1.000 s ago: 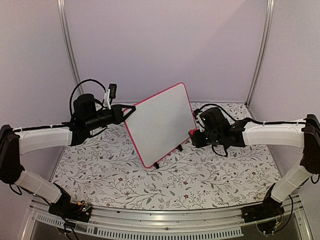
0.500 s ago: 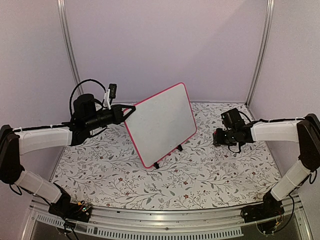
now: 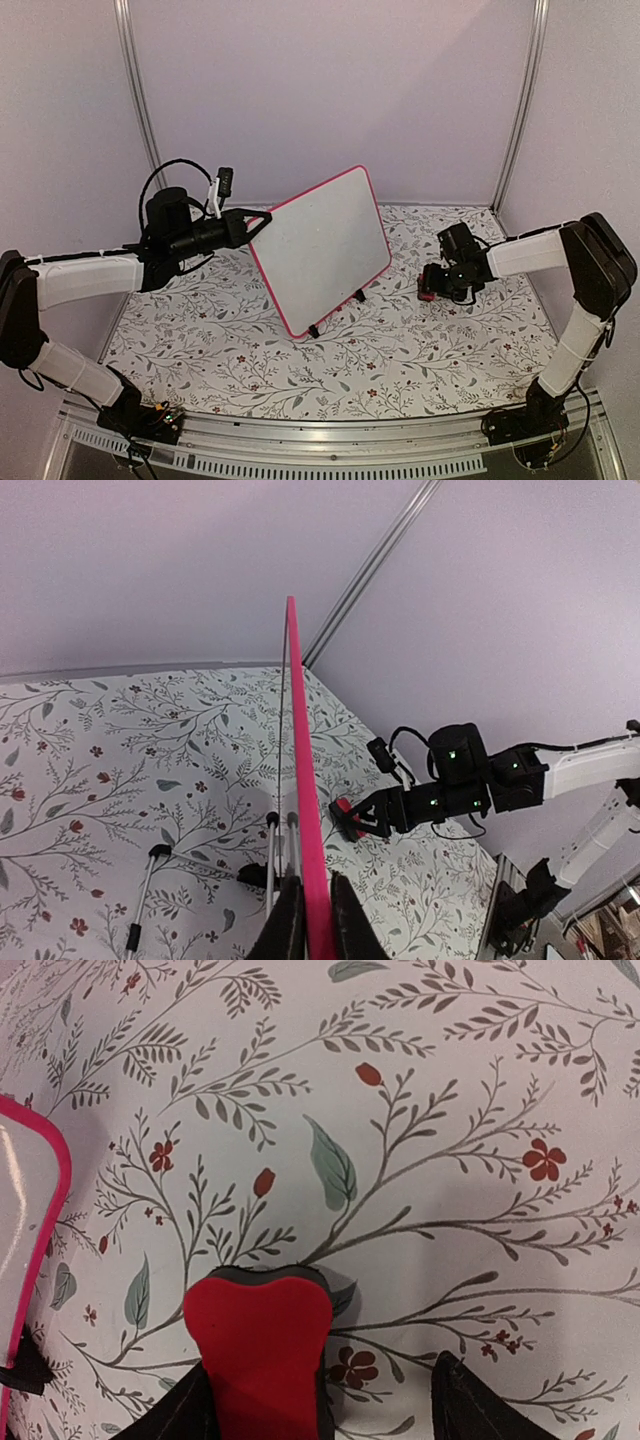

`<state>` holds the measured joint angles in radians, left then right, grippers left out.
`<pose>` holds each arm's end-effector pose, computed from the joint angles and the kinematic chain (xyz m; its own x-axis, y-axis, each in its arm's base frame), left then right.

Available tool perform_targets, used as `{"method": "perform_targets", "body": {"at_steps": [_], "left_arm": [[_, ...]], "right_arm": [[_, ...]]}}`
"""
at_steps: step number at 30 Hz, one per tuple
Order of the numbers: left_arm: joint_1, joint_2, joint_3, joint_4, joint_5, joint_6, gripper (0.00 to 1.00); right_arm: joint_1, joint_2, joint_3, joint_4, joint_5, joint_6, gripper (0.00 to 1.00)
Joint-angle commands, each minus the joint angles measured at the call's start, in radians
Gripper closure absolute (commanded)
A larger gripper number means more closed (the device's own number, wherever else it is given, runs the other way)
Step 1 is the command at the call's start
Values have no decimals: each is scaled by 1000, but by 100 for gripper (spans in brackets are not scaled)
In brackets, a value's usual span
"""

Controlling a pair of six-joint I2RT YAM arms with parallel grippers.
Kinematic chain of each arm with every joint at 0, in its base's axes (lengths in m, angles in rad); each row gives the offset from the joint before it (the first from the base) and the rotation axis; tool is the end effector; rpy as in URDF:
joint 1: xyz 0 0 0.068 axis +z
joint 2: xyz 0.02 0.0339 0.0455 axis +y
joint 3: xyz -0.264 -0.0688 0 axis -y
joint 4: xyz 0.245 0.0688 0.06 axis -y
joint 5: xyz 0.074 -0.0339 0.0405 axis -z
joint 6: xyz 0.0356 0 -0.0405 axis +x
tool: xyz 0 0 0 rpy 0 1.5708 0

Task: Erase the whiteboard
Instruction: Place the whiteboard eraser at the center of the board.

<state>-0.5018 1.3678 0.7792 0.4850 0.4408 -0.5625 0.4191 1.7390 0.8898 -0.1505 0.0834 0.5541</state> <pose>0.2640 -0.1622 0.2750 -0.5071 -0.2719 -0.8179 0.6344 0.5246 -0.5678 0.3029 0.1317 0.1374 -0.8452 0.1975 -0.4965 0.0945 0.9698 0.2248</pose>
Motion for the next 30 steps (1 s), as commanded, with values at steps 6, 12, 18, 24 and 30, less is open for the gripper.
{"method": "perform_targets", "body": {"at_steps": [6,12,18,24,30], "left_arm": [[11,-22,28,62,43,-17,93],[17,-20,27,64,47,-22,92],[25,-22,26,69,50,-26,92],[24,-19,26,70,59,-31,94],[25,-21,27,70,59,-31,94]], "right_arm": [[4,166,129,-77,56,-30,19],[54,266,206,-132,115,-50,1],[67,288,230,-123,123,-31,1],[74,283,295,-93,30,-171,1],[78,260,305,-95,-4,-307,1]]}}
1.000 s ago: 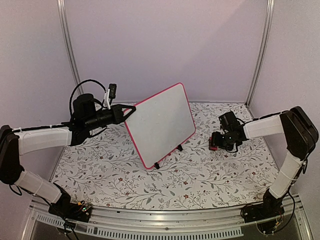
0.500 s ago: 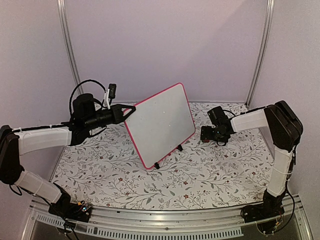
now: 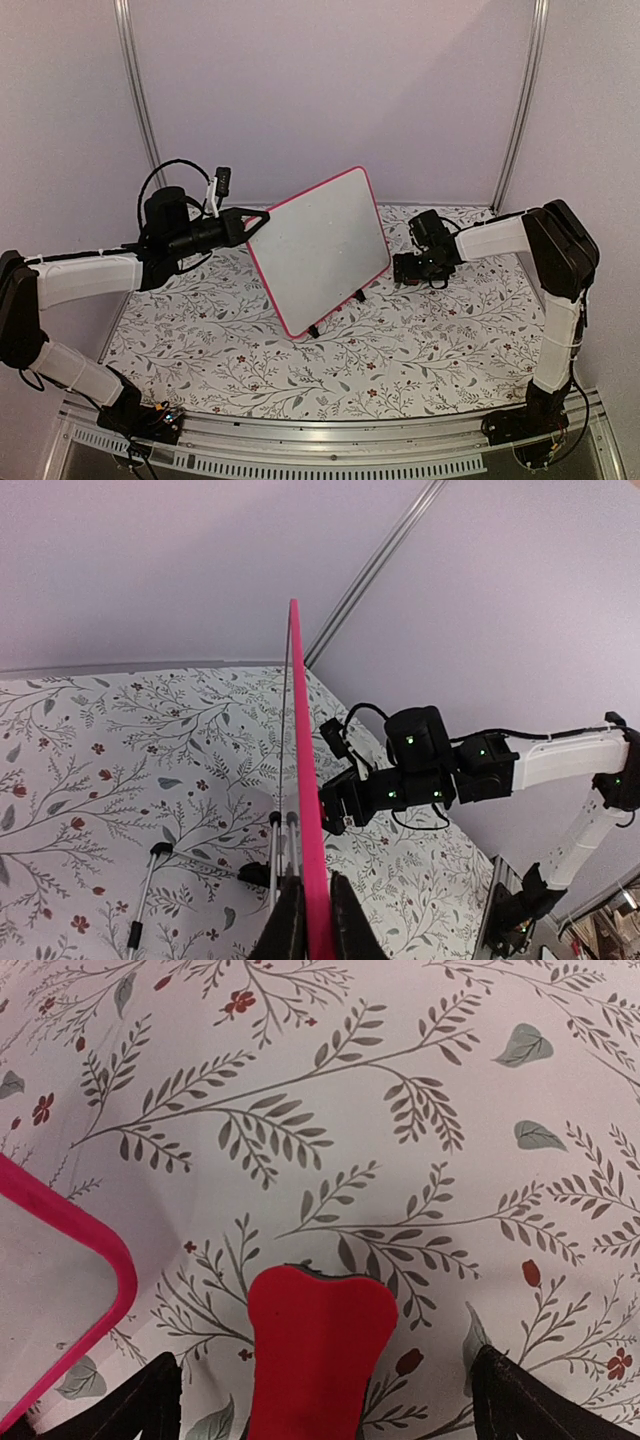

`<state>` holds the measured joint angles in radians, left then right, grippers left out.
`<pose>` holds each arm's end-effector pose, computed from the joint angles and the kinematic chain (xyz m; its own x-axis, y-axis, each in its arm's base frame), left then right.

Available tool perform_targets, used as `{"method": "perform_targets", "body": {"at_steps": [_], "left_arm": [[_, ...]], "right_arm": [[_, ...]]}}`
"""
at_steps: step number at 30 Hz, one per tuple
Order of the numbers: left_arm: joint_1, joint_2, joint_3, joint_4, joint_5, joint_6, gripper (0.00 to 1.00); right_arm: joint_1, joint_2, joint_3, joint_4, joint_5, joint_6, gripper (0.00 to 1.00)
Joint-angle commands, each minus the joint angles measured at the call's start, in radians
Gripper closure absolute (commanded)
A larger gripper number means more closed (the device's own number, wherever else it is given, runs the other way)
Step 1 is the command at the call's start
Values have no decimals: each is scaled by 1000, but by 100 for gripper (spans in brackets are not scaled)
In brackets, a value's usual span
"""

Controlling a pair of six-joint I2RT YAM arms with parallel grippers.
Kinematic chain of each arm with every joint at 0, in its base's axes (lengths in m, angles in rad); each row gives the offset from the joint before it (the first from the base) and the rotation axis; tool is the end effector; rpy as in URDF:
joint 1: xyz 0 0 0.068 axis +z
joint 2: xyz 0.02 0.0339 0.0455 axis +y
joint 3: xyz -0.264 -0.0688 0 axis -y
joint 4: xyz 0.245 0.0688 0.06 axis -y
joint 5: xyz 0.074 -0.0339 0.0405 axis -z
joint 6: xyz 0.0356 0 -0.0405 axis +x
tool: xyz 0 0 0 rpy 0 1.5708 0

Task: Erase the whiteboard
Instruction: Place the whiteboard eraser at the center of the board, then reset both arms

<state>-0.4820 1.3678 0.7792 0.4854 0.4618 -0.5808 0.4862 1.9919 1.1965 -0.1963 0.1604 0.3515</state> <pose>0.2666 -0.1574 0.2751 -0.5195 -0.2826 -0.8064 0.6252 0.5176 -0.5841 0.3581 0.1828 0.1301 -0.8269 -0.0526 -0.5598 -0.1057 0.9924 0.0629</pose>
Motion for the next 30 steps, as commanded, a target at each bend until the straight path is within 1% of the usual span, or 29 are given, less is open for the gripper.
{"method": "perform_targets", "body": {"at_steps": [1,5,10,16,22,29,30], "left_arm": [[5,-20,28,70,39,-12,94],[6,-23,28,69,37,-13,94],[10,-28,28,68,39,-14,90],[23,-47,26,64,34,-15,76],[34,-69,22,54,10,-16,61],[36,-110,20,19,-49,6,38],[37,-122,20,11,-62,10,33]], "right_arm": [[11,-3,-4,-44,-83,-115,1],[12,-99,-39,-16,-70,-109,1],[11,-197,-53,-38,-41,-100,1],[11,-293,-76,-50,-35,-104,1],[11,-339,-75,-63,-26,-106,1],[12,-375,-73,-76,-36,-103,1],[11,-386,-74,-79,-40,-102,1]]}}
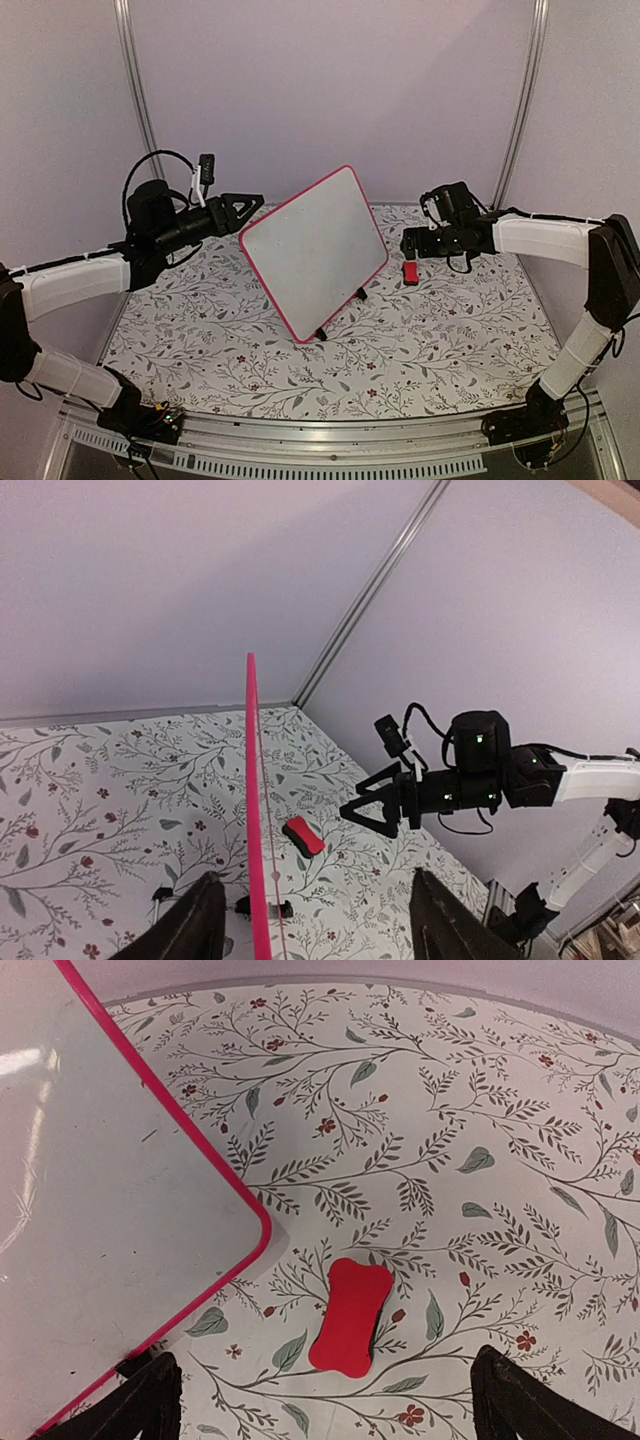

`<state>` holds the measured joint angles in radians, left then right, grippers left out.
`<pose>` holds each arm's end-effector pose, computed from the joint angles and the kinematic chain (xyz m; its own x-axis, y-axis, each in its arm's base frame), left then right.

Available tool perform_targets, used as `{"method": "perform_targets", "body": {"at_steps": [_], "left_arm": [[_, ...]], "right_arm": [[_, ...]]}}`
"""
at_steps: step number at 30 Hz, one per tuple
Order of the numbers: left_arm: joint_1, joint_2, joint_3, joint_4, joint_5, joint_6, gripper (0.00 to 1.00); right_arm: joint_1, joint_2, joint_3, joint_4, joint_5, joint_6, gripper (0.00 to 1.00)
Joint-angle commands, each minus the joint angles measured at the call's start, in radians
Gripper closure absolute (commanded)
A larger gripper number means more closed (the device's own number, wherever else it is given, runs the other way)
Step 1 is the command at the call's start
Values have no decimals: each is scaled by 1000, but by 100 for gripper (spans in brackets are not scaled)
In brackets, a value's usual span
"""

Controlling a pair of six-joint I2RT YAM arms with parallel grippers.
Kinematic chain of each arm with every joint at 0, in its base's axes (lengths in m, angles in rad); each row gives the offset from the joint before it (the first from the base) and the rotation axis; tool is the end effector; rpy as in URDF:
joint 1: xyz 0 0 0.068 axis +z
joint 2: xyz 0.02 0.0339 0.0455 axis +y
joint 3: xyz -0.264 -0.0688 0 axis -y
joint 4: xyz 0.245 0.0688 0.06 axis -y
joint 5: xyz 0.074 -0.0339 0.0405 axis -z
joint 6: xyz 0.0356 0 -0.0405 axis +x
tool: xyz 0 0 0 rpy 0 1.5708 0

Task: Erase the whiteboard
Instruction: Reset both arms

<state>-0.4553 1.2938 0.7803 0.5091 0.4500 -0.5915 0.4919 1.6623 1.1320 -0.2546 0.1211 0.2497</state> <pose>0.2597 -0.1444 0.2989 -0.4419 -0.3427 -0.8290 0.6508 0.5136 -0.5592 0.3221 0.1677 0.2270 -0.7009 -0.0973 -0.7066 -0.2274 0.9694 0.0921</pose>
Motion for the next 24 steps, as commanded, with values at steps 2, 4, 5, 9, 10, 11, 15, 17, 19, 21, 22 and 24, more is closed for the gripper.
{"method": "perform_targets", "body": {"at_steps": [2,4,5,9,10,11,15,17,19,21,22,24], "left_arm": [[17,-70,23,-37,-77,27,23],[19,-99,30,-65,-106,44,11],[19,-116,34,-78,-123,54,4],[18,-171,115,-241,-244,80,0],[18,-177,148,-293,-268,86,0],[19,-182,179,-355,-284,91,0],[21,-242,210,-525,-364,109,0],[20,-288,199,-613,-410,140,0],[21,-333,182,-677,-444,182,0],[20,-366,176,-750,-511,226,0],[20,-380,173,-791,-535,252,0],[20,-403,161,-833,-577,293,0]], "right_arm": [[6,-79,-16,-26,-8,-2,1],[6,-121,-31,-25,-26,-3,1],[5,-148,-42,-25,-37,-5,1],[5,-273,-80,-43,-59,-10,1],[5,-308,-77,-67,-44,-14,1],[5,-326,-71,-94,-24,-15,1],[5,-399,-35,-216,48,-24,1],[5,-438,-26,-254,55,-30,1],[5,-483,-30,-272,54,-30,1],[5,-548,-47,-274,75,-30,1],[5,-582,-56,-275,100,-35,1],[5,-642,-77,-277,157,-43,1]]}}
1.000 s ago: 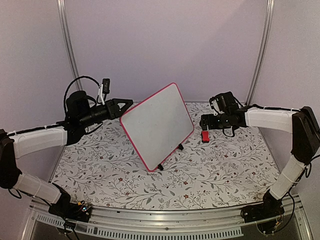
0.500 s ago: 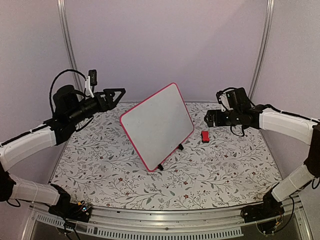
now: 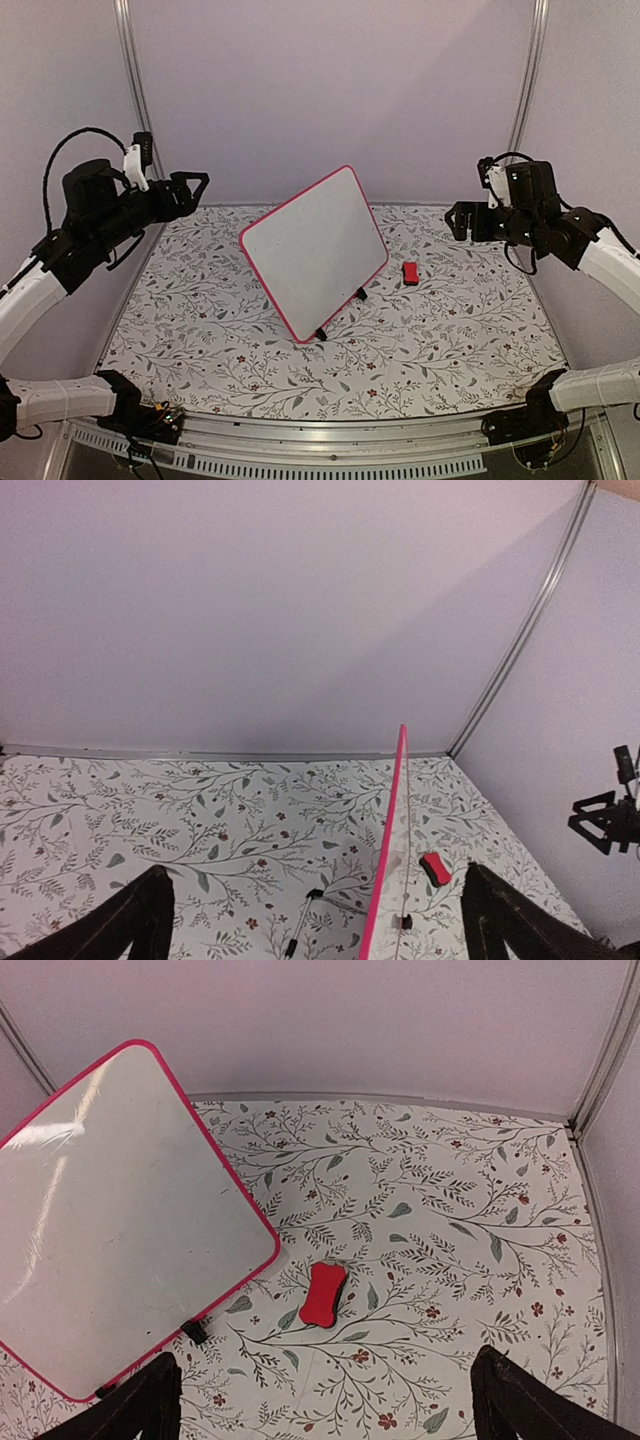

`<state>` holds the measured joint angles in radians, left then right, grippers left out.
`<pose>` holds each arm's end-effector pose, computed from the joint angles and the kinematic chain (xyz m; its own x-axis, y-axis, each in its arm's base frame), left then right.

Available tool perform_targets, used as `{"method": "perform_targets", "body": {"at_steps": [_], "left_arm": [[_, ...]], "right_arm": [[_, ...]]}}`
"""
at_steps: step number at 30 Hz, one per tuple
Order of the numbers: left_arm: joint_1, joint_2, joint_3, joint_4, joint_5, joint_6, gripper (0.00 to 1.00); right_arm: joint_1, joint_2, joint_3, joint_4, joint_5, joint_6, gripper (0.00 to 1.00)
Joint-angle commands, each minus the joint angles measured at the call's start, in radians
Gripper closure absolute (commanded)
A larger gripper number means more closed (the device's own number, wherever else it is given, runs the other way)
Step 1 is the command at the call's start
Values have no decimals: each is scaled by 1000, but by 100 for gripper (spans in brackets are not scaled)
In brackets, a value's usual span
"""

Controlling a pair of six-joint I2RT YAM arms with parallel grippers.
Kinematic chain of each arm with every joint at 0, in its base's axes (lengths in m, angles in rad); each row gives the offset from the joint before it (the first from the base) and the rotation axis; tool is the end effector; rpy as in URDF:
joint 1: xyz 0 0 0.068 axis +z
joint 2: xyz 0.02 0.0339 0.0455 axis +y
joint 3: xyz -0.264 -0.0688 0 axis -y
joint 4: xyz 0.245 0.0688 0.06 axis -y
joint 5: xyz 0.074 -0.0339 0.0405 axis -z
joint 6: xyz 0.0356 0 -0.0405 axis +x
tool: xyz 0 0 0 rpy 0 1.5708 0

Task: Erase the whiteboard
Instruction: Reset both arms

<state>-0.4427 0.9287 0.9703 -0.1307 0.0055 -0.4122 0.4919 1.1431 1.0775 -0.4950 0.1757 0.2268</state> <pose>0.1927 -0.0916 0.3853 -0.2473 -0.3261 -0.9124 0.3648 0.8410 -0.3995 0.2244 0.1132 0.3395 -0.5319 -0.0338 -0.8461 -0.2206 0.9702 0.0999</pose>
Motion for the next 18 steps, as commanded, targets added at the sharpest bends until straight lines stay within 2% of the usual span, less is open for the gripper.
{"method": "perform_targets", "body": {"at_steps": [1,10,18], "left_arm": [[8,-53,-41,-201,-141,129,0],[9,-129,-191,-142,-123,181,0],[14,-128,-195,-136,-98,183,0]], "right_arm": [[5,-144,-33,-34,128,-23,1],[5,-332,-122,9,246,-32,1],[5,-385,-145,27,275,-24,1]]}}
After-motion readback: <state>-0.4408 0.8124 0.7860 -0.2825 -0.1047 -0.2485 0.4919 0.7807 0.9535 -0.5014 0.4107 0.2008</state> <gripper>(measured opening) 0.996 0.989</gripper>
